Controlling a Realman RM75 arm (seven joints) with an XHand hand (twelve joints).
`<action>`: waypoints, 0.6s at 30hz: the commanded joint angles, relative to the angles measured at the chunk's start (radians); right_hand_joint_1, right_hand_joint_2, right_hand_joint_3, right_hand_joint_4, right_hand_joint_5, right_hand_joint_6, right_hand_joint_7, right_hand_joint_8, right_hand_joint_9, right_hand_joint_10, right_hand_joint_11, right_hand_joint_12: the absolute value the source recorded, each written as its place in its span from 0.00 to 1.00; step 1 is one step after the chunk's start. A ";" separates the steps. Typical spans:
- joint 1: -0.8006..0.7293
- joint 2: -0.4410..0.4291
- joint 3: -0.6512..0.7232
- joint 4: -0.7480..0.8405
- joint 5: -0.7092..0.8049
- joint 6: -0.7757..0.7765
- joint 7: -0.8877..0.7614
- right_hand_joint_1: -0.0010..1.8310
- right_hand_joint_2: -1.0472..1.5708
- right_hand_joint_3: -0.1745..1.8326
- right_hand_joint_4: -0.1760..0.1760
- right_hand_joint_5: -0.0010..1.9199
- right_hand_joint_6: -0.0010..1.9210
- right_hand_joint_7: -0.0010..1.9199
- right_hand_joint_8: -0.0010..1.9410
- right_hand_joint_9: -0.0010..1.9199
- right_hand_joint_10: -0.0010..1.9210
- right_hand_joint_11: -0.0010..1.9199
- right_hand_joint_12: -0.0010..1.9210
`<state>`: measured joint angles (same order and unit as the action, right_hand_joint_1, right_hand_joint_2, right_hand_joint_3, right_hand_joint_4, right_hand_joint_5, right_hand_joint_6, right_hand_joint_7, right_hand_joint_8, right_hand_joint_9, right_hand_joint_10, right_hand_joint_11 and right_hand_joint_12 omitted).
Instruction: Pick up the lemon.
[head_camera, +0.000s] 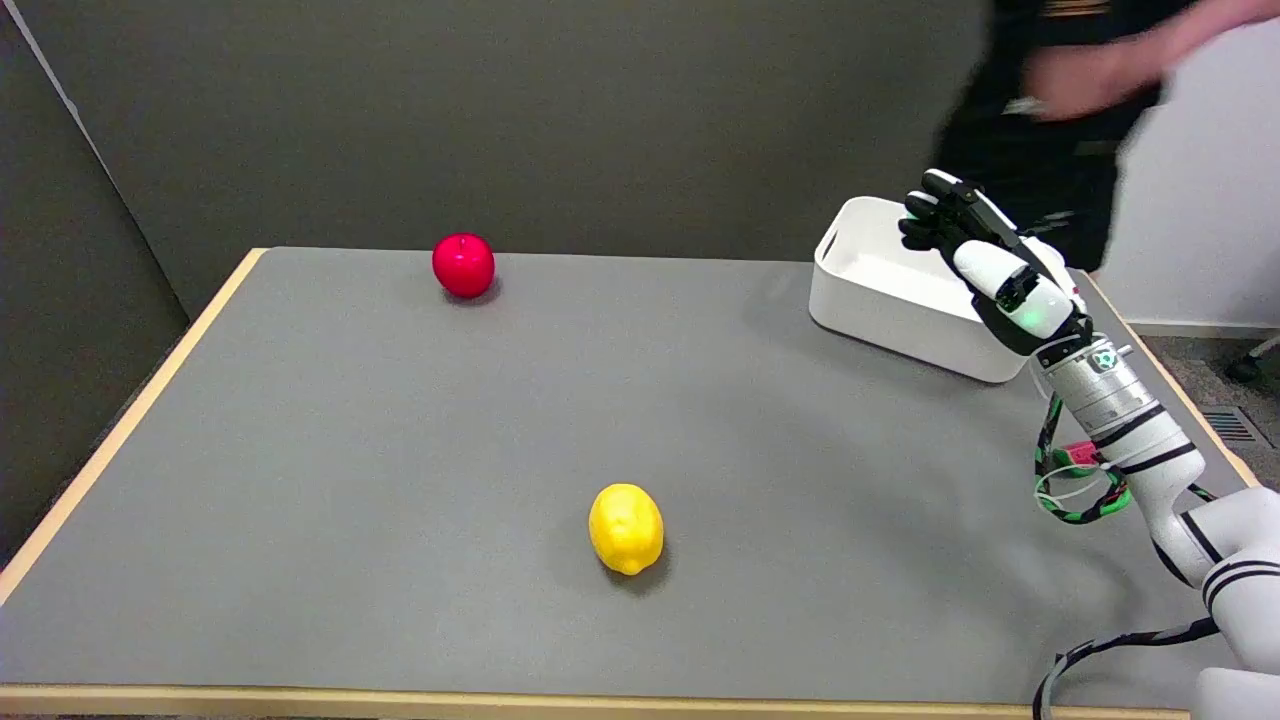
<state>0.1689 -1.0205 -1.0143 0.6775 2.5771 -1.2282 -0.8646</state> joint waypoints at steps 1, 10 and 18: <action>0.010 0.014 -0.025 0.015 0.000 0.015 -0.001 0.29 0.68 0.59 0.59 0.08 0.20 0.14 0.18 0.12 0.38 0.03 0.60; -0.038 0.030 -0.030 0.168 -0.001 -0.048 -0.068 0.32 0.67 0.59 0.61 0.10 0.22 0.17 0.20 0.14 0.40 0.05 0.62; -0.125 0.018 -0.146 0.434 -0.001 -0.068 -0.461 0.34 0.66 0.59 0.64 0.10 0.23 0.17 0.20 0.13 0.39 0.03 0.59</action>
<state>0.1534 -1.0027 -1.0374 0.7714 2.5772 -1.2409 -0.9102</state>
